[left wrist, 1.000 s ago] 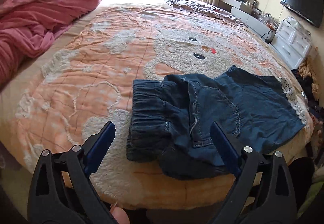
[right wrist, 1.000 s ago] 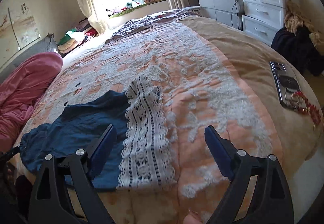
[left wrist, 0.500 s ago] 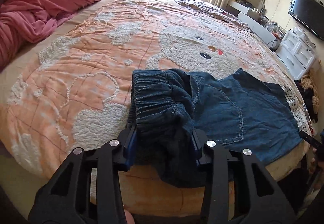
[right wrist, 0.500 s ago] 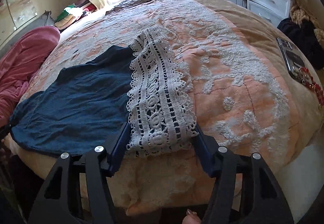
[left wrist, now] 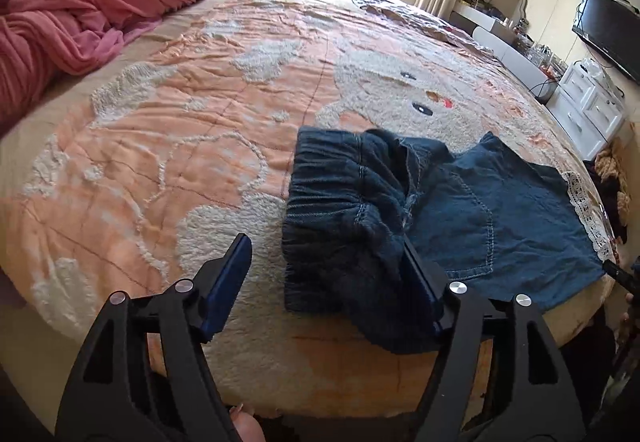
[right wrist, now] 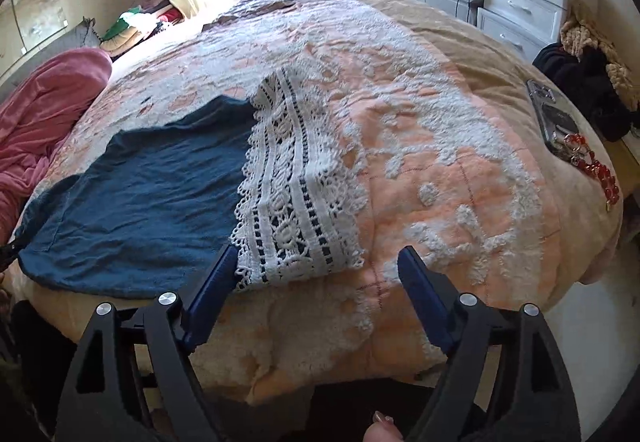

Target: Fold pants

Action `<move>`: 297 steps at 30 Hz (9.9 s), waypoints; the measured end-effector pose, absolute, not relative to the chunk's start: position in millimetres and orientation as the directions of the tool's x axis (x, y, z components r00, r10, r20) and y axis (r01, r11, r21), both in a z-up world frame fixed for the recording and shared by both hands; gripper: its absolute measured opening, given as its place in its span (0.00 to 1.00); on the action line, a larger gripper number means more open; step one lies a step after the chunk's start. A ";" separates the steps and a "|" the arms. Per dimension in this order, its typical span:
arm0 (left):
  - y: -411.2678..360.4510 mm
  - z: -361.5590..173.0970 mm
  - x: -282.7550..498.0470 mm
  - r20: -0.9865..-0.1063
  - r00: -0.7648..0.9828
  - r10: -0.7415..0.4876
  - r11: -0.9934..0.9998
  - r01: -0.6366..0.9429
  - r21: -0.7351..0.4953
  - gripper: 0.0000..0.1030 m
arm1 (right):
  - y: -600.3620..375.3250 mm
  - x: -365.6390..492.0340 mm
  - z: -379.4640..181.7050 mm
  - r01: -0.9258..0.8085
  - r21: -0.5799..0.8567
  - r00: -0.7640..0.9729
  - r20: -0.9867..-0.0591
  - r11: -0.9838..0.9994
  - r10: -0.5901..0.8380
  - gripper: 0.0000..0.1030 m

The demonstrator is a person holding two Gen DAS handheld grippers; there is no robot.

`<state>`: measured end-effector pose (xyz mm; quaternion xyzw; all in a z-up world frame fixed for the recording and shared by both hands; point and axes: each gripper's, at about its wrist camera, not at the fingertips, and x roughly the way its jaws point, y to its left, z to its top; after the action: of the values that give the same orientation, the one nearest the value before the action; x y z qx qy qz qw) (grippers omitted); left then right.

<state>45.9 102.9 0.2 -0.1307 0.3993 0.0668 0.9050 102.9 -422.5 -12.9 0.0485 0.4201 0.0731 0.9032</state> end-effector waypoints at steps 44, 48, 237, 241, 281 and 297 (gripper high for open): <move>-18.5 -39.8 156.6 -0.752 0.651 -0.101 0.994 0.043 -0.096 0.77 | -424.2 280.1 -6.5 -0.050 0.118 0.678 -0.725 0.992 0.121 0.49; -17.5 -35.8 154.4 -0.740 0.664 -0.112 0.993 0.047 -0.108 0.77 | -422.4 228.9 22.1 -0.107 0.105 0.743 -0.653 0.989 0.149 0.53; -22.6 -11.3 195.5 -0.751 0.512 -0.417 0.908 0.196 -0.371 0.45 | -170.5 40.4 -24.2 -0.838 0.005 0.412 -0.651 0.546 0.638 0.62; -20.5 -20.5 195.5 -0.758 0.510 -0.406 0.912 0.166 -0.376 0.45 | -179.9 44.4 -18.9 -0.836 0.086 0.374 -0.635 0.543 0.676 0.64; 2.1 44.0 67.3 -0.675 0.705 -0.219 0.958 0.022 -0.287 0.91 | -282.7 74.4 21.0 -0.586 0.304 0.620 -0.429 0.751 0.657 0.95; 68.6 33.7 29.2 -0.689 0.713 -0.129 0.948 -0.115 -0.297 0.91 | -232.0 78.8 34.6 -0.589 0.220 0.600 -0.525 0.777 0.603 0.95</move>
<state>29.2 68.6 33.7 -0.1612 0.3786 -0.0037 0.9114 78.8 -232.0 34.6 0.0117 0.2981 0.3334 0.8943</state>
